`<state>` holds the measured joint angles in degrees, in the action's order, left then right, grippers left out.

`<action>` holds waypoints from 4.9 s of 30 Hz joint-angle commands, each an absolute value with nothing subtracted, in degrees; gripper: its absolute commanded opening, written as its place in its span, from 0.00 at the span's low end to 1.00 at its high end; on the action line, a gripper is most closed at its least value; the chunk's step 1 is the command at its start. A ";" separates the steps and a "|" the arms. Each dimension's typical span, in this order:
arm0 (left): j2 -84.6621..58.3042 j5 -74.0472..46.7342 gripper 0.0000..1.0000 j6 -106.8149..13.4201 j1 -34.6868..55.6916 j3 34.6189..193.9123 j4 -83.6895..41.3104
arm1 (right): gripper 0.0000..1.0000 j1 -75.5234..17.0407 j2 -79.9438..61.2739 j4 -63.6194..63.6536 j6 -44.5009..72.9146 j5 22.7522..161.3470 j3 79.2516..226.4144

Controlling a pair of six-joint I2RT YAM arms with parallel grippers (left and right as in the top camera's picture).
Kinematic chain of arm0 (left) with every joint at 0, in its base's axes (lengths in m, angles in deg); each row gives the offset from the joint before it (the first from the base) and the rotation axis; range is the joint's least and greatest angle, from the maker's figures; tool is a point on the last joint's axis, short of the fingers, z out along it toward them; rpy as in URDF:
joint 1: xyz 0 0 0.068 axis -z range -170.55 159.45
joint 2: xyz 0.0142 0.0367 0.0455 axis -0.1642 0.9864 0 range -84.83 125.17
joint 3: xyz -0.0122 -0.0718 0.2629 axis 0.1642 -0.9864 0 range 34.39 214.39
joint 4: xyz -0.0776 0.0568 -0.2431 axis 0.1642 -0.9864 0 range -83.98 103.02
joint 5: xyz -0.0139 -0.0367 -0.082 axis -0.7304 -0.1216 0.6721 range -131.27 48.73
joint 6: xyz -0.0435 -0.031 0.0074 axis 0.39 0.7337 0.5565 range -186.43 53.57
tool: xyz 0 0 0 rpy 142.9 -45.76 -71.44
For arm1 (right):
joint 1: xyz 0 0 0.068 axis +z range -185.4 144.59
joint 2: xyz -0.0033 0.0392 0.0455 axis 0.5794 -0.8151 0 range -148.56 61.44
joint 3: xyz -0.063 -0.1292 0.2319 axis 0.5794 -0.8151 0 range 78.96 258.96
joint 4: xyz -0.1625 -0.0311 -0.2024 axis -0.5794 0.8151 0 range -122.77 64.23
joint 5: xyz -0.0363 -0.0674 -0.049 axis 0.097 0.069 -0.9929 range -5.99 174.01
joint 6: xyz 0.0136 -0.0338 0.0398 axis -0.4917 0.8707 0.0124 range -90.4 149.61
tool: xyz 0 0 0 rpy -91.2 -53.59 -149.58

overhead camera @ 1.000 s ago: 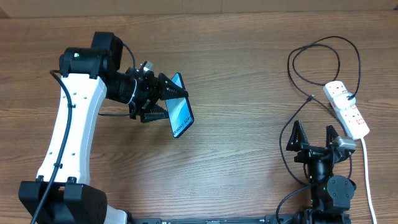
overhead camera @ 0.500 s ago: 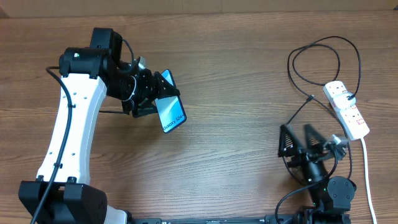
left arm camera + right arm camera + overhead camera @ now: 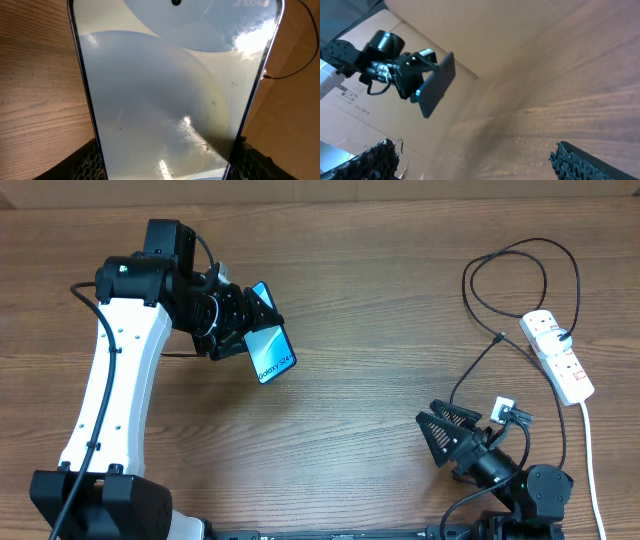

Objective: Plug charger to phone and switch on socket
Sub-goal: 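Swing the right gripper left toward the phone held by the left gripper, then grasp the phone with the right gripper and release the left gripper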

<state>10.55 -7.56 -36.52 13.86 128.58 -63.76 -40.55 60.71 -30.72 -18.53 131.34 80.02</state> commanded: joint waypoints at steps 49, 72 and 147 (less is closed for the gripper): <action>9.56 -10.18 0.53 -18.82 22.05 128.93 -56.52 | 1.00 -18.43 11.16 -27.51 2.97 119.88 108.98; 9.56 -10.22 0.53 -14.51 22.60 128.93 -52.87 | 1.00 1.11 -13.46 -71.71 -11.67 95.56 108.98; 9.63 -21.87 0.57 -3.45 35.43 128.93 -48.57 | 0.05 1.30 -15.14 -76.84 -18.67 94.57 108.98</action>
